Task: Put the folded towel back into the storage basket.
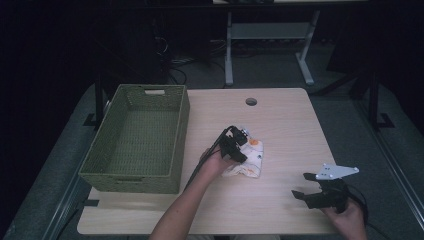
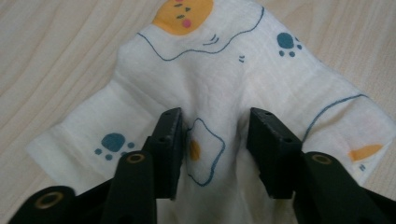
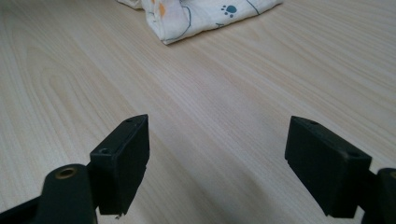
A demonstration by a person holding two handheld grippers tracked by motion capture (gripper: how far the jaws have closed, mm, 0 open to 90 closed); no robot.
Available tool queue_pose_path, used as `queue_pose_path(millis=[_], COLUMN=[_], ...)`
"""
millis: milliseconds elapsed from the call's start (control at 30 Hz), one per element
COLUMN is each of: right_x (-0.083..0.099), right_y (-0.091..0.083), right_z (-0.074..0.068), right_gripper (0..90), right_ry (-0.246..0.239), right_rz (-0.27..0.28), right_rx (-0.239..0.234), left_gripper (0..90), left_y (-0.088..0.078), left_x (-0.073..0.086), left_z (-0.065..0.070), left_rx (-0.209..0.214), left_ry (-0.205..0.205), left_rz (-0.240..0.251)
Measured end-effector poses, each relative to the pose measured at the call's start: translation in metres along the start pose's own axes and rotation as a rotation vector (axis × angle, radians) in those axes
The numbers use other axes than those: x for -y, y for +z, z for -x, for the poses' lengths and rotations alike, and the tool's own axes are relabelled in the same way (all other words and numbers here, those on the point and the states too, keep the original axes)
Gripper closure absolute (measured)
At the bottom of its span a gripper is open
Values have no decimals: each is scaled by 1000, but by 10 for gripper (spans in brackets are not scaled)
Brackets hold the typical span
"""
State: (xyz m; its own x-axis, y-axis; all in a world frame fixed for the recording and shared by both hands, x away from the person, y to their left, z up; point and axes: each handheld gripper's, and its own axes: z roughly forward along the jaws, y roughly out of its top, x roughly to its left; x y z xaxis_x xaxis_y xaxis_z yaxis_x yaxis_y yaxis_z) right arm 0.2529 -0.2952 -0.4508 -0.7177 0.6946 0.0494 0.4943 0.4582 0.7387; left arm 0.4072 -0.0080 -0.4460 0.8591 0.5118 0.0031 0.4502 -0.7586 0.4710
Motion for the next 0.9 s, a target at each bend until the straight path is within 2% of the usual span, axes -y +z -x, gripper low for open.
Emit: queue_pose_path(millis=[333, 900], right_x=[0, 1], right_y=[0, -1], right_z=[0, 0], right_gripper=[217, 216], right_ry=[-1, -4], right_rz=[-1, 3], right_rx=[2, 4], left_gripper=[701, 787], left_y=[-1, -4], left_x=[0, 2], left_z=[-3, -7], left_rx=[-2, 19], left_ry=[-5, -26], left_rz=[-8, -3])
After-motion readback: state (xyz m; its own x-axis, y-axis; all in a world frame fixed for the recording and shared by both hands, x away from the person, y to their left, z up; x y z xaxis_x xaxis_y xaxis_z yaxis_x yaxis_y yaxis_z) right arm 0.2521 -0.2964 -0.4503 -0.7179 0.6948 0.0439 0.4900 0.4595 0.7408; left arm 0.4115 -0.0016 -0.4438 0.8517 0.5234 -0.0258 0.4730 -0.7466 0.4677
